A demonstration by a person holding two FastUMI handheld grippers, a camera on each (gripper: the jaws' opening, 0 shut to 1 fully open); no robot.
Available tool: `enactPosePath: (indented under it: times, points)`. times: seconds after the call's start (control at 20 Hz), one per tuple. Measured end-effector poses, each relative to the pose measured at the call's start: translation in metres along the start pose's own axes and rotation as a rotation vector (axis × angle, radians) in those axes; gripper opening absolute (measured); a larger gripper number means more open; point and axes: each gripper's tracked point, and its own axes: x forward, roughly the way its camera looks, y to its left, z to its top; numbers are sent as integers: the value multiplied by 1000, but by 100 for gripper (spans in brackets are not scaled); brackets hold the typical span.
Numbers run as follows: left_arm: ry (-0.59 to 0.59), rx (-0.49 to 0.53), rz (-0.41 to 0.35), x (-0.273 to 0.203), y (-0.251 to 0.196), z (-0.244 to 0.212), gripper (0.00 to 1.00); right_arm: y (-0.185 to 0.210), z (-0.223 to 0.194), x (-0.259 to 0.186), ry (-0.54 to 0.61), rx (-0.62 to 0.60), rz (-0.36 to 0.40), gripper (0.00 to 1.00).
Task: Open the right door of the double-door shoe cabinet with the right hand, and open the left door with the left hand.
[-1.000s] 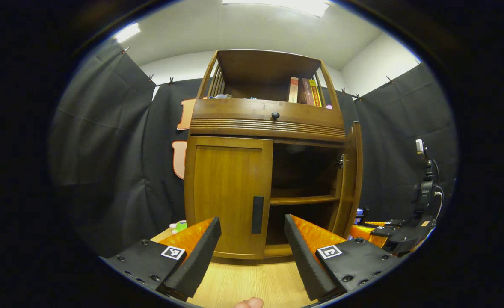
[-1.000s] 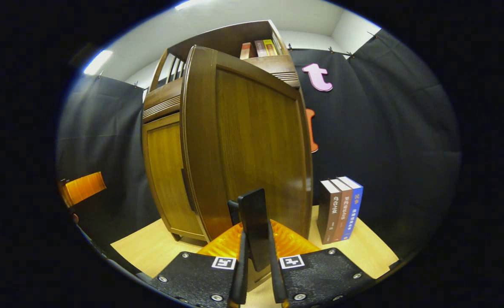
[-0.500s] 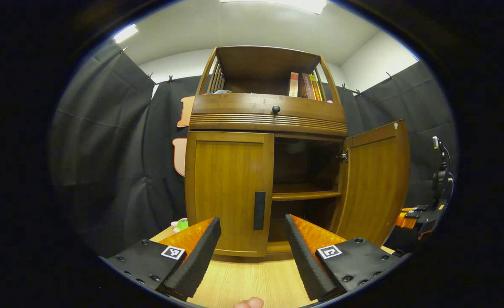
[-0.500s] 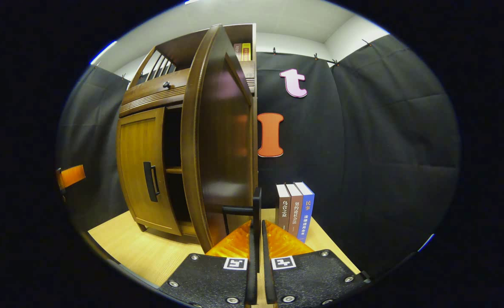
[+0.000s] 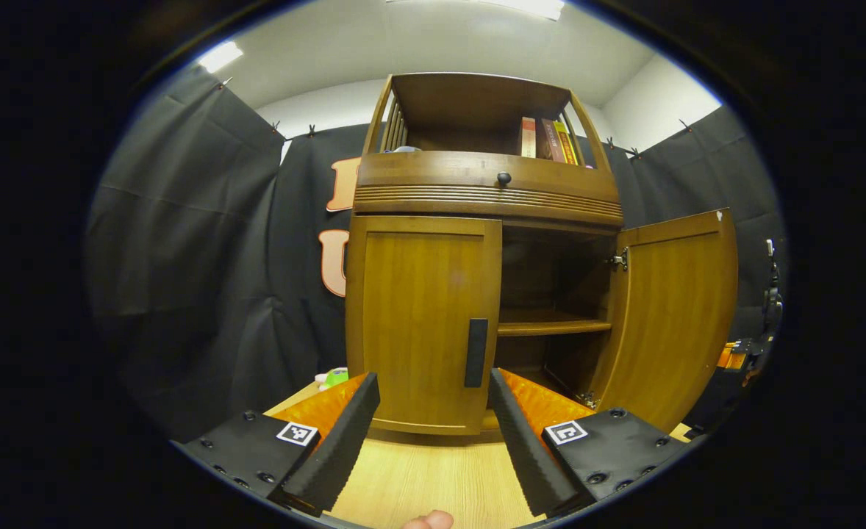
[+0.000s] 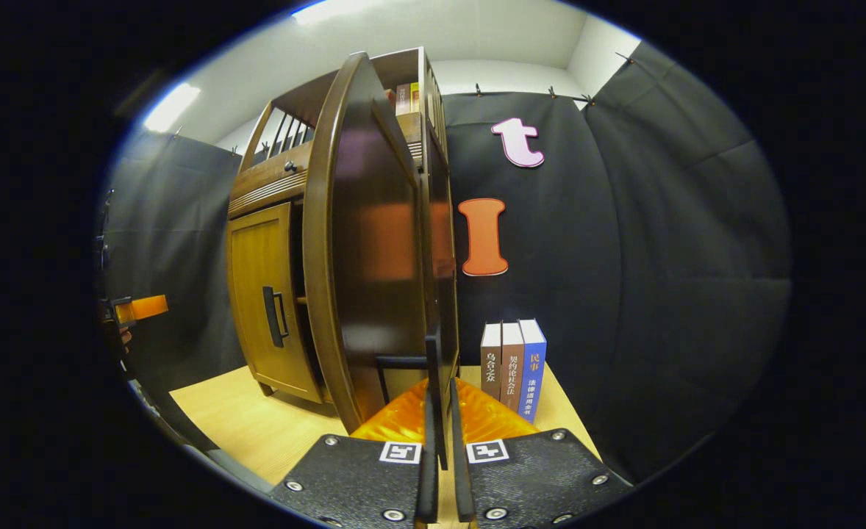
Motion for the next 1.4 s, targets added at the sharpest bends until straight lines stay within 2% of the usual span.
enactPosePath:
  times: [0.25,0.3,0.35,0.4,0.6,0.65,0.8,0.85,0.9,1.05,1.1,1.25,1.3,1.35,1.4]
  points:
    - [-18,-21,-13,1,-1,4,96,0,-6,-6,19,0,44,8]
    - [-22,-23,-14,1,-1,3,95,-2,-18,-16,60,6,34,0]
    - [-25,-24,-12,1,-1,3,95,-4,-26,-25,80,1,19,22]
    - [-25,-26,-11,1,-2,1,94,-6,-30,-34,88,-12,-2,13]
    - [6,-42,-37,7,-11,-12,99,2,-25,-77,62,-26,-104,14]
    - [8,-48,-38,10,-10,-15,95,10,-17,-85,43,-21,-119,14]
    - [10,-82,-54,13,-17,-19,95,43,14,-94,-39,14,-125,13]
    - [8,-90,-60,13,-17,-18,97,53,21,-93,-49,23,-125,5]
    - [9,-90,-68,14,-19,-19,97,58,26,-91,-56,29,-126,13]
    - [12,-65,-60,13,-15,-20,95,85,42,-76,-81,66,-95,16]
    - [13,-59,-55,13,-12,-21,95,93,48,-72,-93,71,-82,36]
    - [15,-43,-32,11,-4,-22,94,100,43,-55,-84,47,-83,43]
    - [14,-34,-22,9,0,-21,94,103,40,-51,-77,32,-83,62]
    - [13,-25,-15,9,3,-21,94,107,38,-47,-69,20,-81,55]
    - [12,-18,-9,10,4,-22,94,111,34,-43,-61,11,-79,66]
